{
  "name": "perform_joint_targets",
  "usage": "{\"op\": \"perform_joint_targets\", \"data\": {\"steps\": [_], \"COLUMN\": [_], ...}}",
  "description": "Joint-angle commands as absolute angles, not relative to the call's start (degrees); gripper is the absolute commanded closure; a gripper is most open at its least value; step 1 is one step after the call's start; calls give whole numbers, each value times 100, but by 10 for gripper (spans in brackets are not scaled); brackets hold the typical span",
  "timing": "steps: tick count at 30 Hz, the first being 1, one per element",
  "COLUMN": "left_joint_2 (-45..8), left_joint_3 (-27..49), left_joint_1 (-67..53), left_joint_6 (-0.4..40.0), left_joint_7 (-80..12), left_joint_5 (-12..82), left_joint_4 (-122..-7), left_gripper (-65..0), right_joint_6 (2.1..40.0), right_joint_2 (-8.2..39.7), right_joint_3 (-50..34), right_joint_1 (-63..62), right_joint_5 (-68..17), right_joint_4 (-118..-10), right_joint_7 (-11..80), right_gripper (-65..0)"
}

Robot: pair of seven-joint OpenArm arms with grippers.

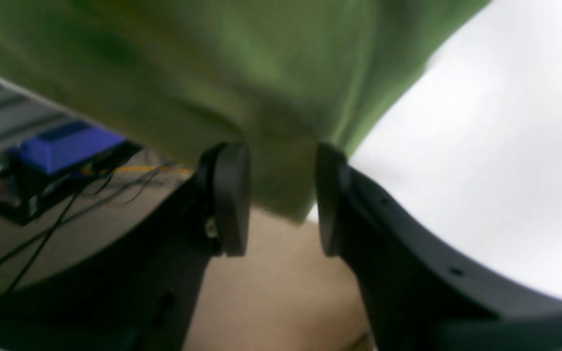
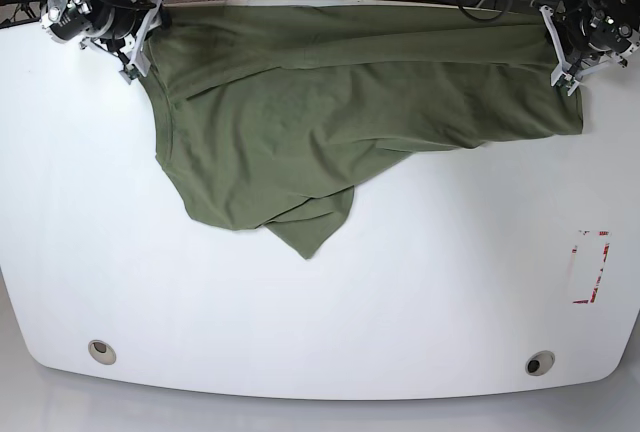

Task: Fold the T-shirt properly
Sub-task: 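Release the edge with the right gripper and reach toward the hem corner, then grasp the green shirt's hem corner with the right gripper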

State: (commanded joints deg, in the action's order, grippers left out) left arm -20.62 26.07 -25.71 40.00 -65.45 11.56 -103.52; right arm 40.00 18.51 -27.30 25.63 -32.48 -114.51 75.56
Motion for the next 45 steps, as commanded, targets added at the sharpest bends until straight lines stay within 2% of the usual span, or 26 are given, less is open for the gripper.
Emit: {"op": "perform_joint_targets", "data": {"steps": [2,4,8,11,13,19,25,37,45], "left_joint_2": [-2053,-2053,-2062,-2062,-2062,-2062,-2053,-2044,-2026], "left_joint_3": [2598,2598,2598,2598,2598,2589,2589,2589,2589], "left_joint_1": [-2440,-2308,-2141,-2026,-1991,-1974,-1965,-1771,-1745], "left_joint_6": [4000,4000,4000,4000,4000,4000,4000,4000,4000], "left_joint_7": [-6554,-6607,-6800,-6809,-6809,-6818,-6818,-6818,-6818], "left_joint_5": [1156,1156,1156,1156,1156,1147,1147,1147,1156], "left_joint_4": [-10352,-10343,-10334,-10334,-10334,-10334,-10334,-10325,-10334], "left_gripper": [-139,-139,-139,-139,-139,-139,-139,-139,-139], "right_joint_6": [4000,4000,4000,4000,4000,4000,4000,4000,4000], "right_joint_2": [1833,1798,1798,1754,1596,1437,1270,1279,1165], "right_joint_3": [-2730,-2730,-2730,-2695,-2659,-2193,-1648,-242,400], "right_joint_1": [2413,2185,1596,1156,813,-251,-1490,-2800,-3363], "right_joint_5": [-3248,-3248,-3222,-3240,-3248,-3196,-3187,-3134,-2237], "right_joint_4": [-11521,-11538,-11512,-11495,-11371,-10703,-9446,-7143,-5877], "right_joint_7": [7582,7662,7749,7749,7758,7758,7626,6149,4989], "right_gripper": [-236,-284,-431,-506,-531,-530,-530,-530,-530]}}
